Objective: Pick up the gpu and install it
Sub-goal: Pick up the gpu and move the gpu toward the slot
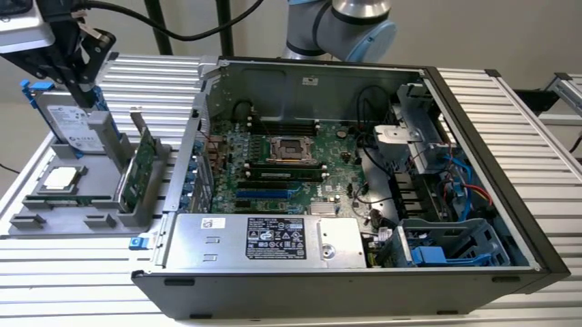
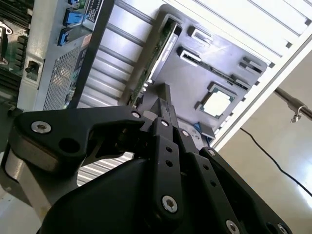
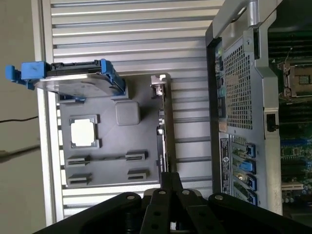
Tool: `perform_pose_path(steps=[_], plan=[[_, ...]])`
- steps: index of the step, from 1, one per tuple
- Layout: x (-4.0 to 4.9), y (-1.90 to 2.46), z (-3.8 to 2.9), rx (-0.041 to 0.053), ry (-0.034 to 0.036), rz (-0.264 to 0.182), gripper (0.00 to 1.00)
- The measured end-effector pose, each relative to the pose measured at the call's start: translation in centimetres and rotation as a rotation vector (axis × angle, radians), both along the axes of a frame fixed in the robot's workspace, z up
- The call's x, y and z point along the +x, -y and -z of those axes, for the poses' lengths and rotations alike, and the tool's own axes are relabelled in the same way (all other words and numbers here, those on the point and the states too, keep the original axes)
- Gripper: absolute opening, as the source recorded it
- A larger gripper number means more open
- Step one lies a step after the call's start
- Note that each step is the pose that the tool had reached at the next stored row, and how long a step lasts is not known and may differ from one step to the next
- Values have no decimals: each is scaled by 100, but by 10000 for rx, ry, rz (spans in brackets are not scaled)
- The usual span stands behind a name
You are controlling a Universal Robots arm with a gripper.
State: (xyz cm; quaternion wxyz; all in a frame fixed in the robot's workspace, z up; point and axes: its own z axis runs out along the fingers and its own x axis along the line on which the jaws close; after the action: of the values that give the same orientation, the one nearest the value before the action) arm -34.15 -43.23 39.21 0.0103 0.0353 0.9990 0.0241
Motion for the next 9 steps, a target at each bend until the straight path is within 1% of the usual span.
perform_pose_path(steps=[4, 9], plan=[[-13, 14, 0, 4, -1, -36, 0], [-22, 19, 0, 10, 1, -192, 0]])
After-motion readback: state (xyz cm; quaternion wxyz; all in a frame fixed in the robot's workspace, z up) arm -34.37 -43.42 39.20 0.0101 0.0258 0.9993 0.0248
